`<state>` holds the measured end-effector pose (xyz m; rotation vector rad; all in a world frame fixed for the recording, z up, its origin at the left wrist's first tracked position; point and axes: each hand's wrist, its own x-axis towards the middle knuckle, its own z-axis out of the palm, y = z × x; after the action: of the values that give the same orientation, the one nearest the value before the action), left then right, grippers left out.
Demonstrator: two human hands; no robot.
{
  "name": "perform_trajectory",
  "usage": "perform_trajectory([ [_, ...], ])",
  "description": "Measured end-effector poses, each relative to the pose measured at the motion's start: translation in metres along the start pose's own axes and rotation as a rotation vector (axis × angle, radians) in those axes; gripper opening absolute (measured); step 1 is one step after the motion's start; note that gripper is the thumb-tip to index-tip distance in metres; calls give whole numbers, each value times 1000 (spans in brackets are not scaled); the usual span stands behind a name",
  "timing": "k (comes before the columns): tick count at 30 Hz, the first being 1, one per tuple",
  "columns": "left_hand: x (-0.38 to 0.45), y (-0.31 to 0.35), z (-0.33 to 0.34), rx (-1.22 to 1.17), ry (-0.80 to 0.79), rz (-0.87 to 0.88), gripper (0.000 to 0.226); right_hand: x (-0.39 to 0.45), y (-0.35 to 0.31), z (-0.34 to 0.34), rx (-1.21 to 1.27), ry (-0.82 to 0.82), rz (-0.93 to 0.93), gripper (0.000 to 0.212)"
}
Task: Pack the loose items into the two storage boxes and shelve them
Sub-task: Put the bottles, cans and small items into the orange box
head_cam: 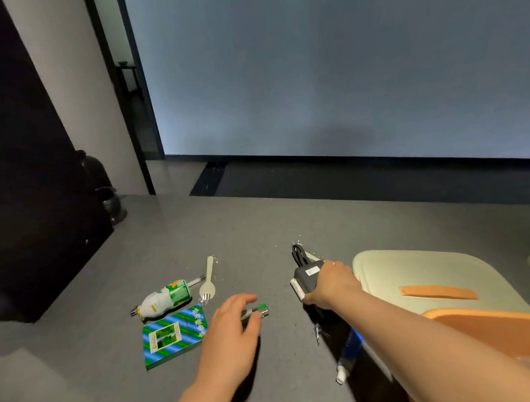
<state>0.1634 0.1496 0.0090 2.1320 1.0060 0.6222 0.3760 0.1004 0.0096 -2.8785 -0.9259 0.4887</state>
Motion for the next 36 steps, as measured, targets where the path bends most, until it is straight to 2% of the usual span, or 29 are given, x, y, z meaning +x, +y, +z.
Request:
perform_trajectory([
  [2,6,-3,3,-3,-26,9,26,5,-3,2,0,9,32,90],
  [7,14,4,9,-24,-82,31,26,2,0,-12,100,39,61,60],
  [12,6,50,17,-88,-101,184,25,-33,23,-70,217,201,-31,56],
  [18,-32,126,47,-159,-199,416,26,-123,137,-153,276,312,-115,72],
  [23,-79,179,90,-192,-329,554,25,-188,248,-161,318,367,-25,76],
  [28,-102,202,120,-15,-414,594,32,-218,317,-135,275,286,-68,80],
  [32,-105,196,124,124,-416,523,35,-222,340,-119,190,97,-266,79],
  [36,-108,197,121,153,-398,475,32,-212,346,-119,-39,-110,-448,81],
])
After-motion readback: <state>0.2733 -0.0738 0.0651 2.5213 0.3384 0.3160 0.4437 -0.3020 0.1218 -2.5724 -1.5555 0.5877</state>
